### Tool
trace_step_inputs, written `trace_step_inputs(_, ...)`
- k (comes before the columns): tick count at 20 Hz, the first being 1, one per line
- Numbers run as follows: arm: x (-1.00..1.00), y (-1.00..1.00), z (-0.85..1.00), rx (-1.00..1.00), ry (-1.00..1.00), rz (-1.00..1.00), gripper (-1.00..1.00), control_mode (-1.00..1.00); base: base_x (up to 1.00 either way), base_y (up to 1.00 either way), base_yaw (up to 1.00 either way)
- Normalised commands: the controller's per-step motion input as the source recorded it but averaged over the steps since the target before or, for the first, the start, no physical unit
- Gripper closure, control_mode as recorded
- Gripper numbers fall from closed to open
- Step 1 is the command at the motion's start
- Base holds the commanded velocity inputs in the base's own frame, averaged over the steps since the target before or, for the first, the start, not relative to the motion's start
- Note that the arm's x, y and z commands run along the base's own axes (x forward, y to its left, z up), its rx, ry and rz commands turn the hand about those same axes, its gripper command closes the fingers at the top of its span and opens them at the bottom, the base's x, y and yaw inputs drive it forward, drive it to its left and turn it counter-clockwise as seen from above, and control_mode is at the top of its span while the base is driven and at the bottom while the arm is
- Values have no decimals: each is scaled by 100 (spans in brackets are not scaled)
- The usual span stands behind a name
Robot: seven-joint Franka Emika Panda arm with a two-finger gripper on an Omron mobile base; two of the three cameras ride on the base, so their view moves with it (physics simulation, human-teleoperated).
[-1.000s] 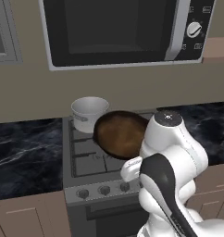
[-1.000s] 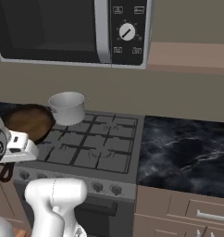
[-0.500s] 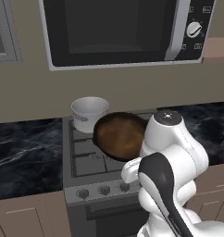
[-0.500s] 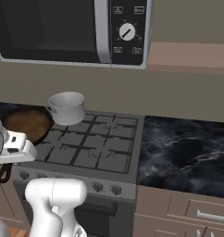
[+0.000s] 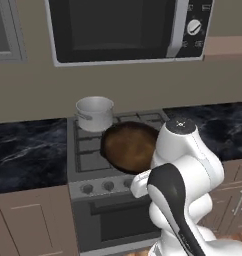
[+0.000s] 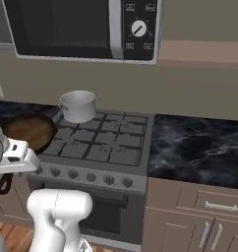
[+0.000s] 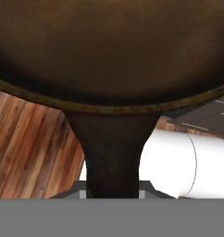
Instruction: Move the pot and pan from the stove into the sink.
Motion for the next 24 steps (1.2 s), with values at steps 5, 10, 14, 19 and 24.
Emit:
trace_step_inputs(5,0,0,0,0,0,0,100,100,-44,-26,5)
trace_step_inputs(10,0,0,0,0,0,0,100,100,-21,-29,25)
trace_step_inputs(14,0,0,0,0,0,0,100,100,-26,-32,33)
trace_step_inputs(19,0,0,0,0,0,0,100,100,-26,-24,38)
trace_step_inputs(24,0,0,0,0,0,0,100,100,-25,-21,40)
